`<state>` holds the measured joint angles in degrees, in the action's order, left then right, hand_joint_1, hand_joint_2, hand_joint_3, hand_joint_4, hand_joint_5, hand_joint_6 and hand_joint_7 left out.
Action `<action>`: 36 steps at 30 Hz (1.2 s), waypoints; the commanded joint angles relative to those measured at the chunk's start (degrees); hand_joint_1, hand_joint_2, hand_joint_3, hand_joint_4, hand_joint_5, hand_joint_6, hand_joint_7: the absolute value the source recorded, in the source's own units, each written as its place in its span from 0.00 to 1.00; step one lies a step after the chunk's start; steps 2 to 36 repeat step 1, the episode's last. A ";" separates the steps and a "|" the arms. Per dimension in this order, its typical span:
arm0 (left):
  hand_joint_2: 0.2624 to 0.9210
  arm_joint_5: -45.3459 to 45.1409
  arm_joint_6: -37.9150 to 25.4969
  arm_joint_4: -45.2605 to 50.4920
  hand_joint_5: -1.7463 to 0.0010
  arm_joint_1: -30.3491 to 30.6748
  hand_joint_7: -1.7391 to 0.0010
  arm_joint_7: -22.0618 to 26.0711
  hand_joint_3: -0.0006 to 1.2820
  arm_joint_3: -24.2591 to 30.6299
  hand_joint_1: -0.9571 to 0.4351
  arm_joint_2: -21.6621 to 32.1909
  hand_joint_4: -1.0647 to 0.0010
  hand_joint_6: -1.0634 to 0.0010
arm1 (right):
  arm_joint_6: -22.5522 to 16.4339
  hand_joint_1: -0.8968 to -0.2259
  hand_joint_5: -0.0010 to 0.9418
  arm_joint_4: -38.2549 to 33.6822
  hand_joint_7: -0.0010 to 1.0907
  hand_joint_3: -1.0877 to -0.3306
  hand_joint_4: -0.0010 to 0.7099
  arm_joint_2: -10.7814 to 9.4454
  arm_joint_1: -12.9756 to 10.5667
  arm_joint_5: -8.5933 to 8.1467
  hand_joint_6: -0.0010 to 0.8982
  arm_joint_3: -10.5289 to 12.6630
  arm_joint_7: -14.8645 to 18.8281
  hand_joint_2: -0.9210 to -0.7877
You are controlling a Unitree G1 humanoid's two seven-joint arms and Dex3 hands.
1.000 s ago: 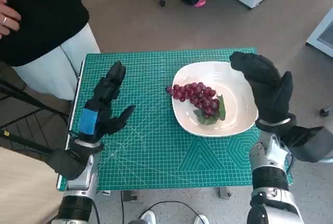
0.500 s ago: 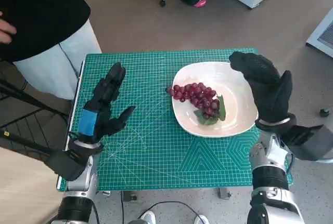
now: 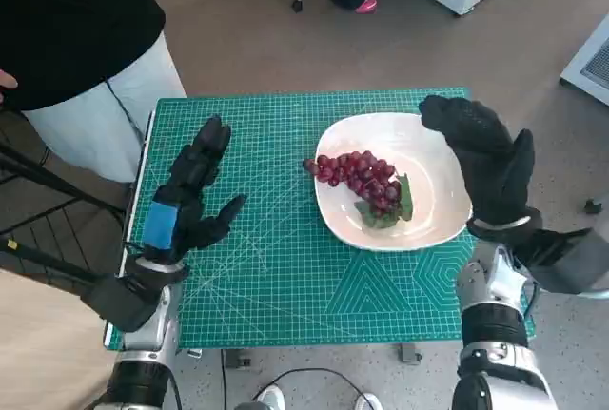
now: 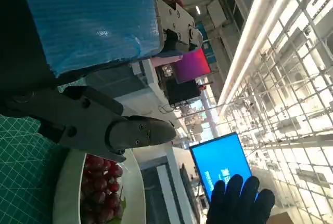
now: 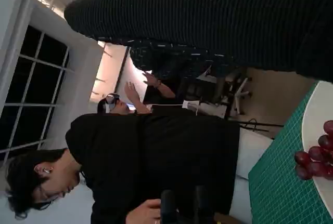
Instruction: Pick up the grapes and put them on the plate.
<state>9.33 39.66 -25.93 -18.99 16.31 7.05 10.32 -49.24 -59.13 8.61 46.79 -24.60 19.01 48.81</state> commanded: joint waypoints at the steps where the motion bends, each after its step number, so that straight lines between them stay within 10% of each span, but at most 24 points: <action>1: 1.00 0.61 0.31 0.88 0.99 0.80 0.96 -0.46 0.25 0.48 0.37 -0.72 0.74 0.68 | 0.59 0.48 0.00 -1.40 0.00 0.66 0.50 0.10 0.09 -0.21 0.50 0.44 0.66 0.00; 36: 1.00 0.61 0.31 0.88 0.99 0.80 0.96 -0.46 0.25 0.48 0.37 -0.72 0.74 0.68 | 0.59 0.48 0.00 -1.40 0.00 0.66 0.50 0.10 0.09 -0.21 0.50 0.44 0.66 0.00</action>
